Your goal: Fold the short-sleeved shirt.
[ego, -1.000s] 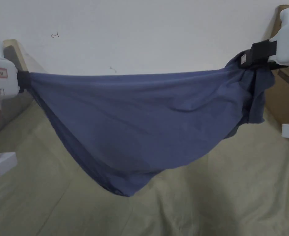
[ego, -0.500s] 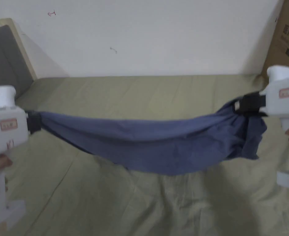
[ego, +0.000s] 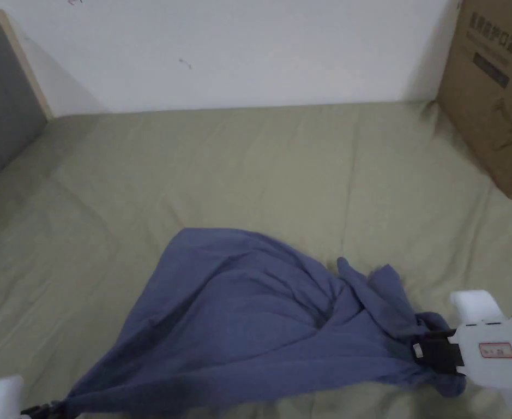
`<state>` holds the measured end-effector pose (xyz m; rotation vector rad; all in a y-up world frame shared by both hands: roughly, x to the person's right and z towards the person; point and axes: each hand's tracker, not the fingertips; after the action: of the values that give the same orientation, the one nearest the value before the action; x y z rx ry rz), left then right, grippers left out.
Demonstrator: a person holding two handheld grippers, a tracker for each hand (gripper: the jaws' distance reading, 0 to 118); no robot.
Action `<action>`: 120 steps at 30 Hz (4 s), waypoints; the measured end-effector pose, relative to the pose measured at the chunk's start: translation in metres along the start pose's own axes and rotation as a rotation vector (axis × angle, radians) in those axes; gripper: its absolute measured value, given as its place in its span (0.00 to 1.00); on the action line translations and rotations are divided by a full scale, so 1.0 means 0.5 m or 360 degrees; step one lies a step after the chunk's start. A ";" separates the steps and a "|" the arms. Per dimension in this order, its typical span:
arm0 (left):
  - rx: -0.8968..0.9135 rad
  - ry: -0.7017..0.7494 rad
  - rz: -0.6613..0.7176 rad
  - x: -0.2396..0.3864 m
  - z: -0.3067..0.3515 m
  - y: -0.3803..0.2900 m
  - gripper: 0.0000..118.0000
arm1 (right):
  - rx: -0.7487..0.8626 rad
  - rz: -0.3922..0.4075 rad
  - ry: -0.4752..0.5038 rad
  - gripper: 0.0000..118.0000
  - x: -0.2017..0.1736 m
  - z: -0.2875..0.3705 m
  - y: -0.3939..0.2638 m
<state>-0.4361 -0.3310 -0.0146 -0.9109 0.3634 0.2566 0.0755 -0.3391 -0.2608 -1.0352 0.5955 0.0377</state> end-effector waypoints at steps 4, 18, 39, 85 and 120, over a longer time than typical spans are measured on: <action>-0.0030 -0.0050 0.0011 0.000 -0.018 -0.043 0.00 | 0.0004 -0.0131 0.0034 0.10 0.024 -0.002 -0.059; -0.0009 -0.0116 0.0164 -0.006 0.057 -0.010 0.53 | 0.0382 -0.0012 -0.0130 0.72 -0.038 0.129 -0.080; 0.0119 -0.0239 -0.0072 0.049 0.100 -0.073 0.00 | 0.0472 -0.0064 -0.0016 0.00 -0.152 0.140 -0.191; -0.0269 -0.0171 -0.0025 0.013 -0.085 -0.018 0.00 | 0.0516 0.0433 -0.0543 0.82 -0.148 0.078 -0.121; 0.0366 -0.0196 -0.0081 0.116 0.059 0.472 0.00 | 0.0951 0.0029 -0.0207 0.04 0.014 0.260 0.262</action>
<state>-0.4639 -0.1647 -0.1918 -0.6735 0.2497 0.2181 0.0998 -0.1658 -0.3207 -0.4436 0.4558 -0.0549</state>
